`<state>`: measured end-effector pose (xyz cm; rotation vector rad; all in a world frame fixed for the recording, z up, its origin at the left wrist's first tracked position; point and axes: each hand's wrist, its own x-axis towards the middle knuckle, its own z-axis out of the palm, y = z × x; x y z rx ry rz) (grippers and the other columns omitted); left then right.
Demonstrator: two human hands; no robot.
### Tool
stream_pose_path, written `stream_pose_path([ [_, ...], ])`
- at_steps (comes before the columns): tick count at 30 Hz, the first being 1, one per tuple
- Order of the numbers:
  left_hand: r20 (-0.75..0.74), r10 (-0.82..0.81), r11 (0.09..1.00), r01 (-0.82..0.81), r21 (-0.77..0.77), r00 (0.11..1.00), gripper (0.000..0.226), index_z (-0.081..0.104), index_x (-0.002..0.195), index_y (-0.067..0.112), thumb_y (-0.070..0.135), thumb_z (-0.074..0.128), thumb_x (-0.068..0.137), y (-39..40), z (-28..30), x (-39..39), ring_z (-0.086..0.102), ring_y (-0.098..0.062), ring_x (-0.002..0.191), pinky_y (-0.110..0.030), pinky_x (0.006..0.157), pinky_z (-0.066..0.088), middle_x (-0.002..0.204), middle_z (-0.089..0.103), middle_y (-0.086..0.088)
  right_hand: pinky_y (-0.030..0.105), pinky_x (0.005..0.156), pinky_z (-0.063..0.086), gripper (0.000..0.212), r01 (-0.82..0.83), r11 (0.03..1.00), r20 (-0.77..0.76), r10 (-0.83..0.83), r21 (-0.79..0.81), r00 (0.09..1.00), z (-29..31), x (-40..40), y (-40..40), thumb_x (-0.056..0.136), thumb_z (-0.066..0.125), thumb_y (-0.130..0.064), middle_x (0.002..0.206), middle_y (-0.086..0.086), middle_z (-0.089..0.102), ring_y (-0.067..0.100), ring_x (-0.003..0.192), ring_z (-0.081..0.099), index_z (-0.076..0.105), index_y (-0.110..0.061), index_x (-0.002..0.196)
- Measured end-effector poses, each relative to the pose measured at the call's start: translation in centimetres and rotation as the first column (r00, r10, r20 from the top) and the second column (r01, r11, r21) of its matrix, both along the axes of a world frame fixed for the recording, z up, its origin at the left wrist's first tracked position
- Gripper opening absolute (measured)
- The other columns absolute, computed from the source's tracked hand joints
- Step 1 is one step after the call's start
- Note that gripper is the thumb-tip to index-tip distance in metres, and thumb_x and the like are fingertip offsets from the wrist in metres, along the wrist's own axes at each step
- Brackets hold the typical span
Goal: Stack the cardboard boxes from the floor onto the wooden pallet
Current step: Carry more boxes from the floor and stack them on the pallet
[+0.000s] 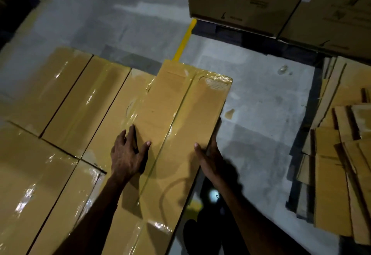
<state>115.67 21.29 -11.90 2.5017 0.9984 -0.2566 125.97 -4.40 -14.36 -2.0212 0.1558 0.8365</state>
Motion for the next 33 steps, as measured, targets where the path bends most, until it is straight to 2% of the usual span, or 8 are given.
stream_pose_path([
  [3,-0.037,0.035,0.999,-0.035,-0.01,0.999,0.1,0.008,0.168,0.036,0.09,0.03,0.088,-0.3,-0.1,-6.2,0.031,-0.041,0.151,-0.066,0.118,0.033,0.168,0.027,-0.019,0.036,0.113,0.039,0.082,-0.03,1.0,-0.03,0.03,-0.005,0.999,1.0,-5.1,-0.5,0.101,0.062,-0.051,0.16,0.01,0.048,0.032,0.144,0.048,0.024,-0.02,0.167],
  [10,-0.037,-0.021,1.0,0.022,0.02,0.999,0.089,0.02,0.166,0.033,0.084,0.03,0.094,-0.8,0.0,-16.0,0.033,-0.041,0.148,-0.063,0.114,0.04,0.163,0.032,-0.022,0.05,0.111,0.046,0.095,-0.092,0.995,-0.137,0.086,-0.037,0.987,1.0,-15.1,-1.3,0.089,0.06,-0.075,0.158,0.007,0.05,0.035,0.138,0.054,0.028,-0.027,0.165],
  [14,0.02,0.027,0.998,-0.026,-0.055,0.999,0.089,0.029,0.165,0.024,0.075,0.043,0.094,-1.4,0.3,-19.1,0.028,-0.042,0.153,-0.059,0.118,0.038,0.168,0.025,-0.024,0.051,0.115,0.043,0.09,-0.171,0.982,-0.129,0.159,-0.084,0.979,1.6,-17.9,-1.6,0.096,0.063,-0.063,0.161,0.016,0.046,0.038,0.143,0.049,0.03,-0.014,0.165],
  [18,0.134,0.101,0.987,-0.082,-0.141,0.986,0.081,0.032,0.165,0.013,0.05,0.063,0.099,-1.8,-0.3,-19.9,0.026,-0.041,0.155,-0.042,0.123,0.028,0.17,0.018,-0.024,0.041,0.107,0.042,0.058,-0.173,0.978,-0.071,0.166,-0.12,0.984,1.9,-18.6,-1.2,0.104,0.063,-0.039,0.152,0.015,0.055,0.039,0.139,0.051,0.049,-0.013,0.153],
  [24,0.246,0.241,0.949,-0.175,-0.26,0.939,0.075,0.027,0.166,0.015,0.021,0.063,0.101,-2.5,-0.9,-20.9,0.016,-0.029,0.161,-0.024,0.119,0.015,0.174,0.018,-0.015,0.051,0.1,0.054,0.08,-0.165,0.984,-0.104,0.158,-0.063,0.982,1.6,-19.8,-2.0,0.089,0.062,-0.068,0.138,0.014,0.066,0.04,0.125,0.063,0.048,-0.024,0.154],
  [26,0.243,0.317,0.921,-0.237,-0.308,0.917,0.075,0.027,0.166,0.014,0.015,0.063,0.101,-3.2,-0.5,-22.3,0.017,-0.027,0.16,-0.029,0.125,0.017,0.173,0.022,-0.013,0.049,0.096,0.055,0.09,-0.21,0.975,-0.111,0.201,-0.072,0.973,0.6,-20.1,-2.8,0.075,0.059,-0.079,0.132,0.01,0.07,0.037,0.122,0.066,0.05,-0.03,0.15],
  [31,0.182,0.586,0.726,-0.412,-0.551,0.79,0.073,0.025,0.167,0.014,0.015,0.061,0.103,-9.1,4.4,-27.9,0.036,-0.03,0.153,-0.047,0.124,0.036,0.171,0.029,-0.01,0.048,0.114,0.045,0.082,-0.305,0.941,-0.177,0.278,-0.149,0.944,6.1,-21.9,-3.6,0.099,0.066,-0.052,0.156,0.013,0.052,0.036,0.138,0.054,0.033,-0.015,0.164],
  [33,0.17,0.606,0.689,-0.406,-0.6,0.777,0.075,0.025,0.167,0.015,0.025,0.062,0.103,-11.8,7.0,-30.4,0.043,-0.033,0.149,-0.046,0.119,0.041,0.17,0.031,-0.009,0.042,0.107,0.049,0.095,-0.335,0.934,-0.169,0.313,-0.123,0.935,7.1,-22.8,-4.7,0.086,0.068,-0.064,0.147,0.015,0.06,0.031,0.126,0.06,0.036,-0.016,0.162],
])
